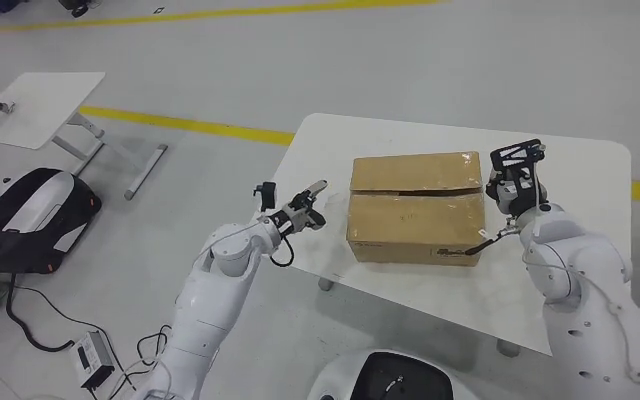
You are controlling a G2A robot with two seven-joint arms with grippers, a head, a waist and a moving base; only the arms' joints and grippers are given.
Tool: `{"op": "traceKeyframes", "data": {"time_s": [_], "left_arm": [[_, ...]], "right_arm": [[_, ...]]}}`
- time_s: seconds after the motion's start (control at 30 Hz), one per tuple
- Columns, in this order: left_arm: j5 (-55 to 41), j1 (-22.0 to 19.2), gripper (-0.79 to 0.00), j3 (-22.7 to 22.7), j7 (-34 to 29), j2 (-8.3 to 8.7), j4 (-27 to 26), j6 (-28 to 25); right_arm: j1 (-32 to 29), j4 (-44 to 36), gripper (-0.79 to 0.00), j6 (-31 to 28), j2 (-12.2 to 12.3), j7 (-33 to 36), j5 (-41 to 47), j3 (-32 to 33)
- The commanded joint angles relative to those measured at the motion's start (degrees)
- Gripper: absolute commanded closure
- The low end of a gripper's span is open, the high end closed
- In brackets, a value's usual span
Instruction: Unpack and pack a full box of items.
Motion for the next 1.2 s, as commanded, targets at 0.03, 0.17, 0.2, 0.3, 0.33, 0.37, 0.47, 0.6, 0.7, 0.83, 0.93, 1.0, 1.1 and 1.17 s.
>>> {"op": "traceKeyframes", "data": {"time_s": [0.03, 0.17, 0.2, 0.3, 0.33, 0.37, 0.47, 0.6, 0.7, 0.83, 0.93, 1.0, 1.1, 1.17], "left_arm": [[-1.57, -0.98, -0.785, 1.26, 0.47, -0.23, 3.18, 1.10], [-7.33, -3.40, -0.785, 2.13, -0.01, -0.66, 8.25, 4.59], [-9.48, -4.31, -0.785, 2.28, -0.19, -0.82, 9.83, 5.76], [-13.78, -6.98, -0.785, 2.99, -1.16, -1.18, 13.95, 7.70], [-14.33, -7.81, -0.785, 3.14, -1.23, -1.22, 14.98, 7.98], [-14.99, -8.55, -0.785, 3.22, -1.16, -1.26, 15.99, 8.36], [-17.70, -10.58, -0.785, 3.23, -1.57, -1.37, 18.68, 10.05], [-18.17, -12.33, -0.785, 3.94, -0.28, -1.43, 21.09, 11.45], [-20.05, -13.65, -0.523, 4.47, 0.52, -1.64, 22.98, 13.41], [-21.97, -14.94, -0.360, 5.20, 1.40, -1.93, 24.94, 13.99], [-22.92, -15.92, -0.348, 5.75, 1.62, -2.11, 26.09, 13.49], [-22.99, -16.43, -0.345, 6.13, 2.02, -2.17, 26.72, 13.19], [-23.58, -17.16, -0.345, 6.64, 2.32, -2.28, 27.80, 13.44], [-23.07, -17.65, -0.345, 7.14, 3.16, -2.34, 28.45, 12.87]], "right_arm": [[0.38, 0.26, 0.000, -0.14, -0.01, 0.20, -0.16, -0.21], [0.78, 0.35, 0.000, -0.19, -0.01, 0.44, -0.38, -0.43], [0.86, 0.35, 0.000, -0.16, -0.01, 0.44, -0.53, -0.48], [0.97, 0.34, 0.000, -0.03, 0.00, 0.40, -0.88, -0.62], [0.97, 0.34, 0.000, 0.00, 0.01, 0.36, -0.99, -0.65], [0.98, 0.33, 0.000, 0.03, 0.01, 0.36, -1.08, -0.67], [0.98, 0.30, 0.000, 0.16, 0.03, 0.43, -1.21, -0.67], [0.94, 0.22, 0.000, 0.28, 0.04, 0.50, -1.35, -0.72], [0.95, 0.19, 0.000, 0.43, 0.05, 0.47, -1.41, -0.73], [0.98, 0.24, 0.000, 0.60, 0.03, 0.38, -1.55, -0.92], [0.96, 0.31, 0.000, 0.71, 0.02, 0.33, -1.62, -1.03], [0.85, 0.30, 0.000, 0.79, 0.02, 0.26, -1.76, -1.10], [0.61, 0.19, 0.000, 0.99, 0.03, 0.24, -1.78, -1.09], [0.52, 0.18, 0.000, 1.03, 0.05, 0.33, -1.84, -1.02]]}}
